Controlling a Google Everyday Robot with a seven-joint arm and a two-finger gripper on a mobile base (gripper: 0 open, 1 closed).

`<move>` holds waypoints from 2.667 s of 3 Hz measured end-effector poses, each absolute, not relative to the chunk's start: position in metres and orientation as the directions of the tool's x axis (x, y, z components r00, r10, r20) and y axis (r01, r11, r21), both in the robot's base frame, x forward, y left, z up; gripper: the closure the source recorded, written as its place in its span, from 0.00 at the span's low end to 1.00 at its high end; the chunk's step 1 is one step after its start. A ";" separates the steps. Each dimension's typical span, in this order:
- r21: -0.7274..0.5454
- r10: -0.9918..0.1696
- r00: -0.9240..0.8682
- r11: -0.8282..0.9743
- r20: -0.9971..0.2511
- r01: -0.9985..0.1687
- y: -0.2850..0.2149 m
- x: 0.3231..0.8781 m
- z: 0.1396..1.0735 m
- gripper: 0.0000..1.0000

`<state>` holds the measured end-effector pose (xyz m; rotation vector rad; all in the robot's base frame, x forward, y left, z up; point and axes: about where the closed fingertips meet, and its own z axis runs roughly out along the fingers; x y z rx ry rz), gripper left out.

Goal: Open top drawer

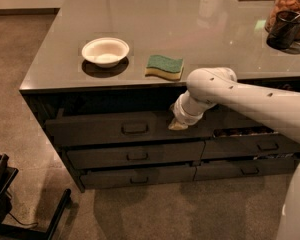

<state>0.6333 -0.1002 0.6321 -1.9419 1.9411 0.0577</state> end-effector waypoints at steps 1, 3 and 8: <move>-0.243 -0.953 0.039 0.037 -0.301 -0.969 -0.100 0.633 0.638 0.58; -0.233 -0.954 0.040 0.032 -0.297 -0.972 -0.100 0.630 0.644 0.11; -0.032 -0.978 -0.028 0.036 -0.206 -0.999 -0.114 0.521 0.646 0.00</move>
Offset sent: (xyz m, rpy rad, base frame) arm -0.0202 -0.0009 0.0007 -0.0276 0.0664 0.0262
